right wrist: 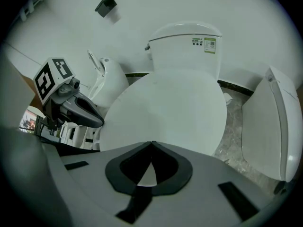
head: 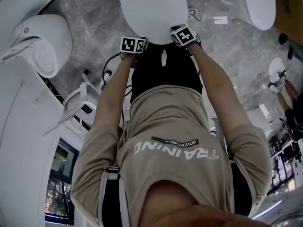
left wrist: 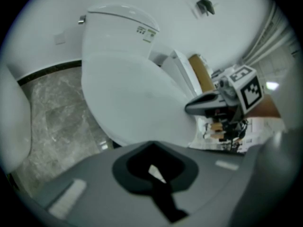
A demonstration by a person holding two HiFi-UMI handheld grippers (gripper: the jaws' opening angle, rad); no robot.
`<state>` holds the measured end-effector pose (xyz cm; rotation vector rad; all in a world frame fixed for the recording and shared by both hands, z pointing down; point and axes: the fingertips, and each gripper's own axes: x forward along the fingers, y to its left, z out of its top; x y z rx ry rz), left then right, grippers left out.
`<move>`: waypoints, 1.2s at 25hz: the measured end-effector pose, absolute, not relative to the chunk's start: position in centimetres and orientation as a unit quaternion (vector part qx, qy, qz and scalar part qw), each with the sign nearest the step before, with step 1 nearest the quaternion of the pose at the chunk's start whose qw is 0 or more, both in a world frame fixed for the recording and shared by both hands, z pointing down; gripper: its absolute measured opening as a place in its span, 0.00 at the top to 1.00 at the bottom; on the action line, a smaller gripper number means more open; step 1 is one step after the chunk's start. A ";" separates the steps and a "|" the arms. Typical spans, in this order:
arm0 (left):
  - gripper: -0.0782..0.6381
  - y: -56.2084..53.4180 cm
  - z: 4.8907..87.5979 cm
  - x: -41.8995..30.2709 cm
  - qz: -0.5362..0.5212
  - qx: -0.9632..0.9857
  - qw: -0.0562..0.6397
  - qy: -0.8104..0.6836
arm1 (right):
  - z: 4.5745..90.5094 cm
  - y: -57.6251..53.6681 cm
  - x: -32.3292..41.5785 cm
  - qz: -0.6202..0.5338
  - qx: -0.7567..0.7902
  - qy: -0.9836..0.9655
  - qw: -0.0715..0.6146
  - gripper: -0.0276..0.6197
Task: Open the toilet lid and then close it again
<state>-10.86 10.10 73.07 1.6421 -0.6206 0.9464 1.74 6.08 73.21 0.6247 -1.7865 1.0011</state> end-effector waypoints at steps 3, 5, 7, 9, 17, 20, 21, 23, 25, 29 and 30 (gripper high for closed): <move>0.88 10.5 73.8 -10.9 0.386 0.686 0.560 -0.261 | 74.0 6.4 1.8 0.413 0.264 -0.727 0.481 0.94; 0.88 10.5 74.3 -10.8 0.378 0.682 0.567 -0.265 | 74.4 6.5 1.9 0.405 0.265 -0.730 0.483 0.94; 0.88 10.7 74.8 -10.7 0.376 0.679 0.571 -0.268 | 74.9 6.7 2.0 0.406 0.262 -0.730 0.484 0.94; 0.88 11.2 75.3 -10.7 0.380 0.679 0.568 -0.267 | 75.5 7.2 2.0 0.412 0.259 -0.727 0.484 0.94; 0.88 11.8 76.9 -10.5 0.380 0.684 0.568 -0.254 | 76.9 7.7 1.9 0.398 0.256 -0.732 0.490 0.94; 0.88 12.0 77.8 -10.5 0.384 0.685 0.568 -0.246 | 77.9 7.9 1.8 0.393 0.247 -0.732 0.499 0.94; 0.88 12.1 78.1 -10.6 0.385 0.685 0.569 -0.243 | 78.2 8.0 1.7 0.389 0.244 -0.733 0.502 0.94; 0.88 12.3 78.7 -10.6 0.383 0.687 0.570 -0.239 | 78.8 8.1 1.6 0.386 0.242 -0.733 0.506 0.94; 0.88 12.5 79.1 -10.5 0.381 0.689 0.570 -0.236 | 79.2 8.4 1.8 0.391 0.244 -0.730 0.504 0.94; 0.88 12.9 80.1 -10.2 0.387 0.686 0.572 -0.231 | 80.2 8.4 2.0 0.399 0.248 -0.730 0.496 0.94; 0.88 13.0 80.4 -10.1 0.390 0.686 0.570 -0.229 | 80.4 8.6 2.1 0.403 0.248 -0.727 0.497 0.94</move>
